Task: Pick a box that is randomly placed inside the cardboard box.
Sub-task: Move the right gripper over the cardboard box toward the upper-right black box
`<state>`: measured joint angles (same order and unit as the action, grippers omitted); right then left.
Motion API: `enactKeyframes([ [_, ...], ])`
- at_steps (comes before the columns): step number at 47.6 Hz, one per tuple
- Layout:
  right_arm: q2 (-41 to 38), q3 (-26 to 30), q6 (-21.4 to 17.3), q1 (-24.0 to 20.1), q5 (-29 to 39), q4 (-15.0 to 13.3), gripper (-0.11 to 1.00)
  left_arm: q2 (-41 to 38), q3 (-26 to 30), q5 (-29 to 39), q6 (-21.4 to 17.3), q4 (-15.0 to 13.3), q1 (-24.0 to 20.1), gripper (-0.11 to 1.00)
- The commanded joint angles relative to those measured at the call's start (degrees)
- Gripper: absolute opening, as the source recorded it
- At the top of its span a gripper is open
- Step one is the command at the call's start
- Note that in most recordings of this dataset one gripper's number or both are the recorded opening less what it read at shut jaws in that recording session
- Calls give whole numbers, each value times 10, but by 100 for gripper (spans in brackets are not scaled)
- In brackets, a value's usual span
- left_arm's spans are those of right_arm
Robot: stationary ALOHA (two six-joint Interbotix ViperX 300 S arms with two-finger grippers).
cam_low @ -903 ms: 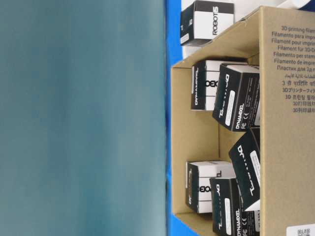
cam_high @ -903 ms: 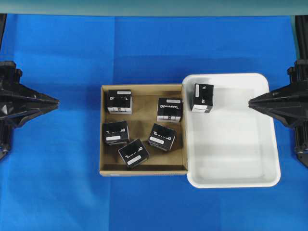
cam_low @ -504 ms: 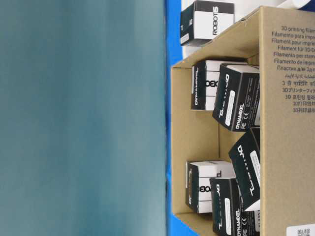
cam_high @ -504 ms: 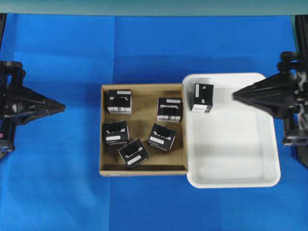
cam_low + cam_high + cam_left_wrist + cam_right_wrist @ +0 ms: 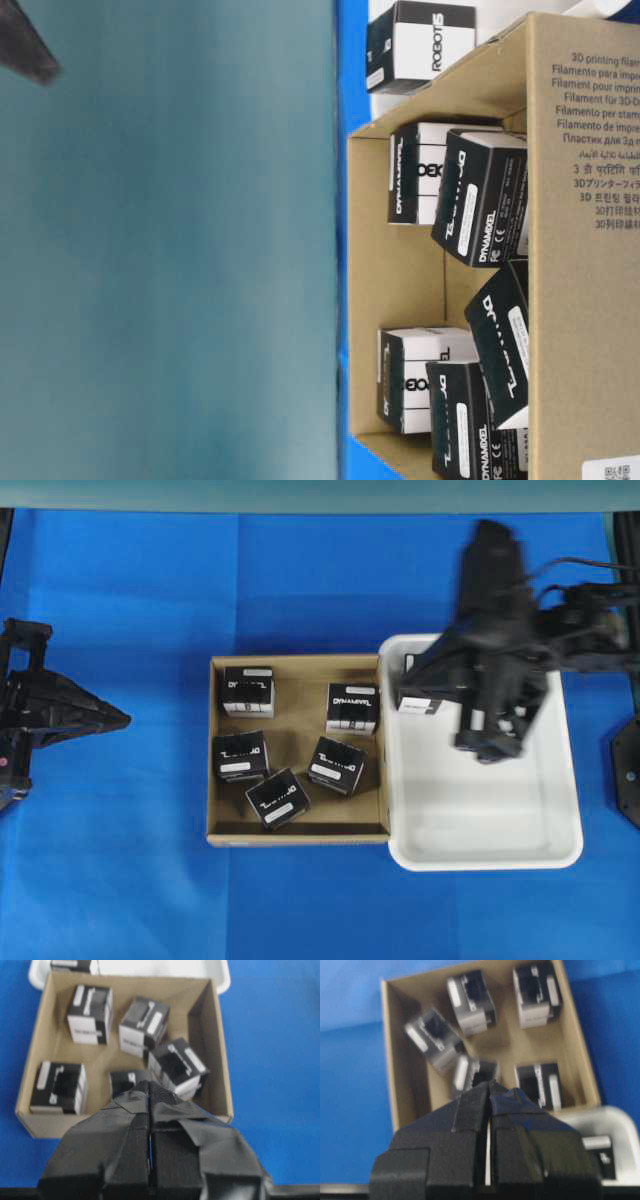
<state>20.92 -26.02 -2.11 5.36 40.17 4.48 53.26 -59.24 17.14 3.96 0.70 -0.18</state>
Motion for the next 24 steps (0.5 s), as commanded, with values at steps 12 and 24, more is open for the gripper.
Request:
enactKeyframes([
  [12,-169,185,41,16,164,-26,2,1,16,40,5,2,-1,-6],
  [24,-276,292,101,19,238,-27,2,4,16,42,17,2,-1,-6],
])
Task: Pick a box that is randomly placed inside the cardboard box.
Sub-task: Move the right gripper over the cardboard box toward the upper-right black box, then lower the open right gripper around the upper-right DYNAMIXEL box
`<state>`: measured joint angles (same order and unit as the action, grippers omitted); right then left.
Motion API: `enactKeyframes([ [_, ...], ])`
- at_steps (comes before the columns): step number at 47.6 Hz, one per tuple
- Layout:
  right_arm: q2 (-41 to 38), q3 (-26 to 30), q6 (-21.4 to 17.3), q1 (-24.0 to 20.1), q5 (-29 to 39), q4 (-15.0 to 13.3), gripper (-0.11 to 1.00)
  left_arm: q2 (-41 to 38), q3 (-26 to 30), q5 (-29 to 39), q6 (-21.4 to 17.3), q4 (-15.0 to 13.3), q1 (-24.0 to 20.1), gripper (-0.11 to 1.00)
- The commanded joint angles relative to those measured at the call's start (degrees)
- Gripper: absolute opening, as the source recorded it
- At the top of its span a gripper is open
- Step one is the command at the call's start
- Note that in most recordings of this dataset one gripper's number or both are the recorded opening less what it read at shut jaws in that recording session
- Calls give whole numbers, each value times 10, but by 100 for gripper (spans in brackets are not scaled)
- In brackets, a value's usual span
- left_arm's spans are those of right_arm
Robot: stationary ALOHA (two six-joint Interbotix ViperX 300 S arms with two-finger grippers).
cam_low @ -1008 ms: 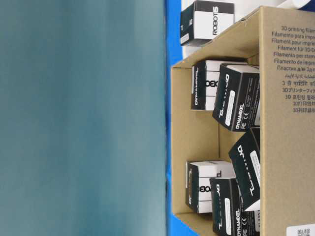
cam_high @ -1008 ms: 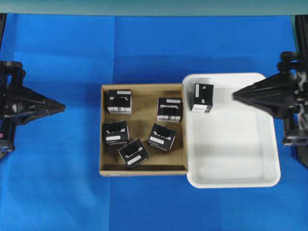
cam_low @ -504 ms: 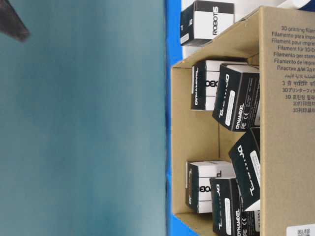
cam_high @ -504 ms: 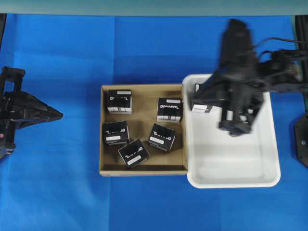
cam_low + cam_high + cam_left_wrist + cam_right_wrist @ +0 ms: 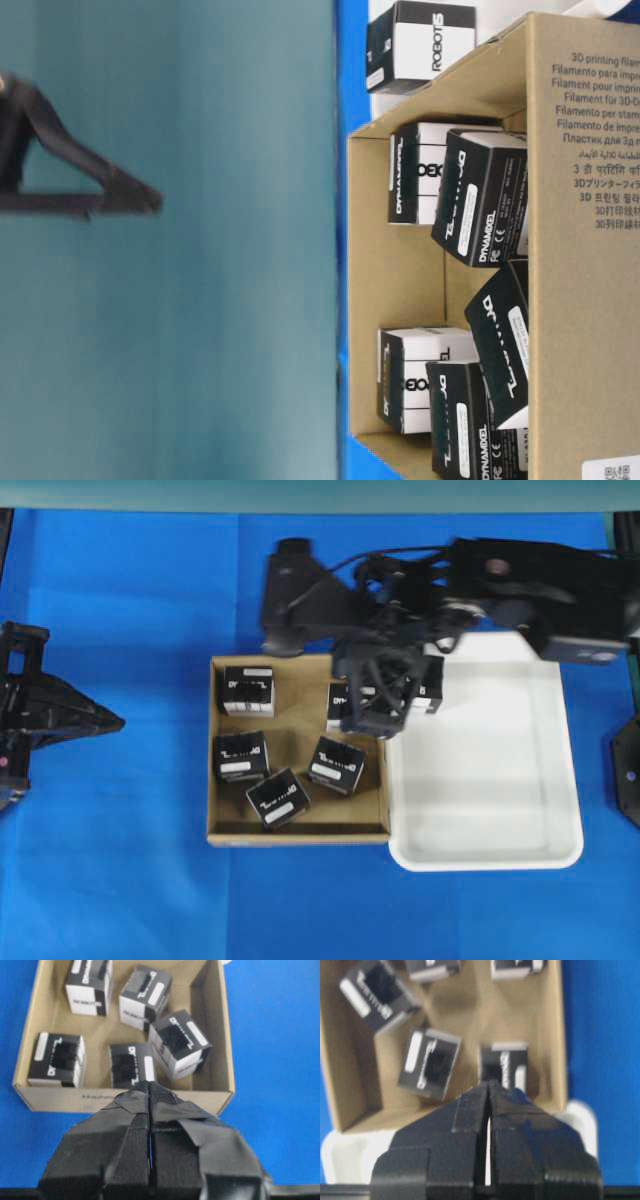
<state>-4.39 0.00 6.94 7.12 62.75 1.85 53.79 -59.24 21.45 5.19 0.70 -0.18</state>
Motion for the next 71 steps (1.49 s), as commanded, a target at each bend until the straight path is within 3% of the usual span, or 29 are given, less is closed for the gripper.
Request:
enactKeyframes([
  [1,-29,40,15,3,15,-2,2,-3,16,0,6,1,-1,-6],
  [22,-172,150,106,16,18,-3,2,0,17,13,12,2,0,-7],
  [44,-213,175,121,13,-1,-3,10,0,17,13,12,2,1,-7],
  [50,-220,173,120,12,-22,-1,24,0,16,13,12,2,1,-7],
  [60,-236,170,117,8,-48,-4,82,0,17,11,12,2,1,-7],
  [63,-242,166,116,4,-63,-11,94,1,17,11,12,2,1,-7],
  [66,-246,161,116,0,-78,-21,100,0,17,11,12,2,1,-7],
  [71,-253,156,113,-4,-91,-30,99,0,16,11,12,2,1,-7],
])
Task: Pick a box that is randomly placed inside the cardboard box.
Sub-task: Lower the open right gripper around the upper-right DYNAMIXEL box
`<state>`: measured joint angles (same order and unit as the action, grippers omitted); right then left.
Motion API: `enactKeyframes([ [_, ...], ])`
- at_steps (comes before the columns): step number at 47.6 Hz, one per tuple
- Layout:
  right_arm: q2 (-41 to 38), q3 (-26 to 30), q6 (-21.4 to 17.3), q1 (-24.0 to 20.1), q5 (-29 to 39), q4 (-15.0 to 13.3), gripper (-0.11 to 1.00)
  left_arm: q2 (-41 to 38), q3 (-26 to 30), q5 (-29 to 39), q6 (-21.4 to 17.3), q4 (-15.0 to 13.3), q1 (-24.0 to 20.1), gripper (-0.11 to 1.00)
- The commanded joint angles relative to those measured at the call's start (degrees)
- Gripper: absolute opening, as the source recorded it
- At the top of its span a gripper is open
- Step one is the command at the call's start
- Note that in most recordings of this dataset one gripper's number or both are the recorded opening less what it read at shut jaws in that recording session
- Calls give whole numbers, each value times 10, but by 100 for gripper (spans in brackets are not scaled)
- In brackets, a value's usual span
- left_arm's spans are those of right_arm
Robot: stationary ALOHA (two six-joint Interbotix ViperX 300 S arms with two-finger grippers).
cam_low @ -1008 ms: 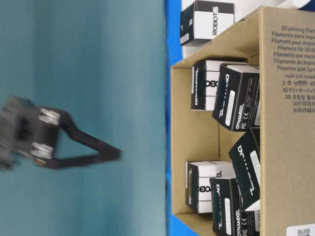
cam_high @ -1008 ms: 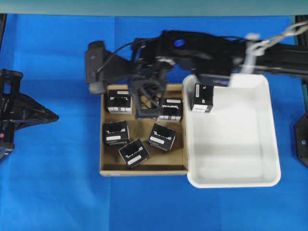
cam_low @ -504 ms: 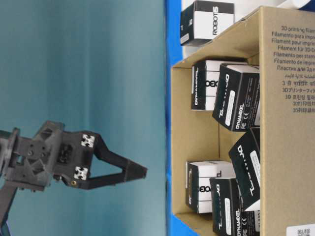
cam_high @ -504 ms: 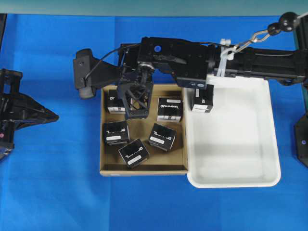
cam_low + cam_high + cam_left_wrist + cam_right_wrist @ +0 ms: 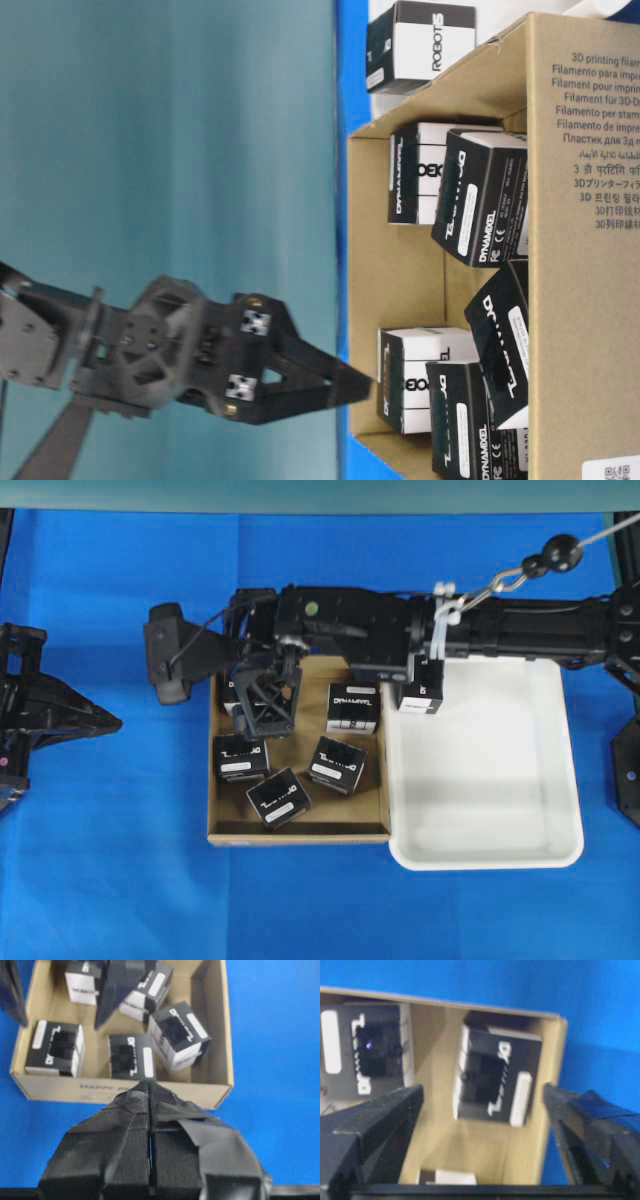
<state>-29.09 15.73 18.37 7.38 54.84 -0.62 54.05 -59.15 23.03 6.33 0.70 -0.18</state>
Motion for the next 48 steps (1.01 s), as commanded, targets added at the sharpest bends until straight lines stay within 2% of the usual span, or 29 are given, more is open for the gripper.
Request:
enactKeyframes([
  [1,-7,-4,-2,-6,-13,-6,99,-2,15,-5,1,2,1,-7],
  [13,-18,-15,-4,-6,-25,-9,99,-3,15,-5,1,2,1,-7],
  [23,-18,-33,-8,-7,-41,-39,99,-3,15,-5,1,2,1,-7],
  [35,-19,-41,-52,-3,-49,-78,99,-3,15,-5,1,2,1,-7],
  [48,-22,-59,-65,-11,-54,-81,99,-2,14,-5,1,2,1,-7],
])
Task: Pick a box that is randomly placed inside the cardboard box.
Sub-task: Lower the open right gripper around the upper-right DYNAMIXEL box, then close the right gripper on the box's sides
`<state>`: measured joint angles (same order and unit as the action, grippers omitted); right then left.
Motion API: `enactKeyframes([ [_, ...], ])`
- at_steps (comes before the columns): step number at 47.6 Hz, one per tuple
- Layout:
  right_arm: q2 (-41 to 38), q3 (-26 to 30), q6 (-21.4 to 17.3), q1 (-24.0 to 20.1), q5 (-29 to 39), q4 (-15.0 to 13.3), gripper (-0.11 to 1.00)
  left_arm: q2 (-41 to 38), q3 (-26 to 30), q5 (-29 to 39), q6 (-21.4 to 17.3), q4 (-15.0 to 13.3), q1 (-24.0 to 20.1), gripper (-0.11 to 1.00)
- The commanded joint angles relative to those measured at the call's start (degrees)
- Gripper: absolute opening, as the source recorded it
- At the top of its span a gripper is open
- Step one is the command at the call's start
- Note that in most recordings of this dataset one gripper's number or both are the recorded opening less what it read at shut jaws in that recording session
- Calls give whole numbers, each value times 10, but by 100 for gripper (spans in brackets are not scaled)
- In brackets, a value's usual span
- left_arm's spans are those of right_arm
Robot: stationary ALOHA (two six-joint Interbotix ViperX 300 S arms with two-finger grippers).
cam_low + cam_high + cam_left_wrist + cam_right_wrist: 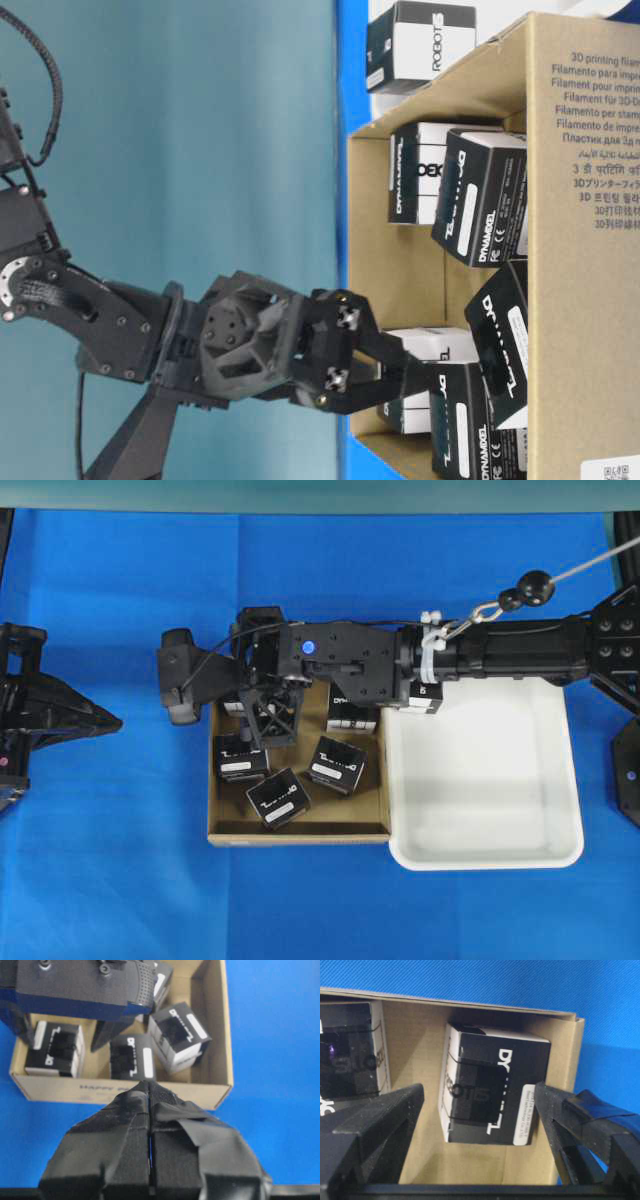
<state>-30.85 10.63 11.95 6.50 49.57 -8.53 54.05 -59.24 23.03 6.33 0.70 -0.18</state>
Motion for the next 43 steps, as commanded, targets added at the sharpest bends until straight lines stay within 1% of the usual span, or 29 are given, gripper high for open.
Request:
enactKeyframes([
  [1,-3,-11,-2,-4,-2,-1,99,-3,15,-5,1,2,1,-7],
  [12,1,-19,-7,-24,-3,3,99,-3,15,-5,1,2,1,-7],
  [21,6,-15,-47,-31,-1,4,99,-2,15,-5,2,2,1,-7],
  [27,16,-15,-65,-30,-3,1,99,-3,14,-5,2,2,1,-7],
  [43,26,-15,-69,-18,-4,-5,99,-2,15,-5,2,2,1,-7],
])
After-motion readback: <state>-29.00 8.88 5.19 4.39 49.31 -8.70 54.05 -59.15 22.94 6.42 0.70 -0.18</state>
